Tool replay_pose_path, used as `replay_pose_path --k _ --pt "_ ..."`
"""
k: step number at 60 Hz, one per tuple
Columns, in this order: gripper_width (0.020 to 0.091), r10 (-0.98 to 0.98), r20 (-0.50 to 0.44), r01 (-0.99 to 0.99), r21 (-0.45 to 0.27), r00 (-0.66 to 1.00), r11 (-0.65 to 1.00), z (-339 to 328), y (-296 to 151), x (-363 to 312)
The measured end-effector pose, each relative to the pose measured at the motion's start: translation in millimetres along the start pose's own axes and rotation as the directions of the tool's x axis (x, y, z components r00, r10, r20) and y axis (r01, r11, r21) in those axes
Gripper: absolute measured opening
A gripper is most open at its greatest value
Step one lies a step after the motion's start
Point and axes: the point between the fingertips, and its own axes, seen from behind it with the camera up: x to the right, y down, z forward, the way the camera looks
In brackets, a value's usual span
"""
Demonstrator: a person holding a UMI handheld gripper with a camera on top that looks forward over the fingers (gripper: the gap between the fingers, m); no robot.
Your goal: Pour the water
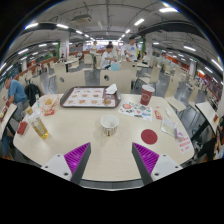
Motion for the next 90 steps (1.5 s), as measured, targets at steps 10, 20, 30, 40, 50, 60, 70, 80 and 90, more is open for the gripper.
replay_pose_path --k 10,20,30,40,50,60,70,80,90 --pt "0.0846 -0.001 -0.035 0.000 -0.014 0.999 1.000 1.4 -2.5 -14.1" --pt "0.0850 -0.006 -0.047 0.005 -0.030 0.999 1.000 0.2 8.4 -51.7" --pt "0.0848 -0.011 -0.002 0.011 -0.049 1.000 0.999 1.7 27.0 -127.2" --pt "0.0847 -0.024 0.092 0.026 -0.019 0.995 0.999 12.1 32.6 -227.9" --pt "0.0849 -0.047 0.170 0.033 0.082 0.984 0.996 40.5 9.6 -314.1" --pt "0.0848 -0.017 0.177 -0.014 0.178 0.984 0.984 86.7 -20.9 -354.3" --pt "0.0703 -0.001 0.120 -0.028 0.243 0.993 0.970 129.1 -36.8 -356.8" --pt "0.0488 -0.020 0.117 -0.013 0.279 0.993 0.960 140.3 -39.2 -356.1" --pt "0.0386 -0.042 0.114 0.010 0.269 0.993 0.963 137.0 -49.0 -352.5"
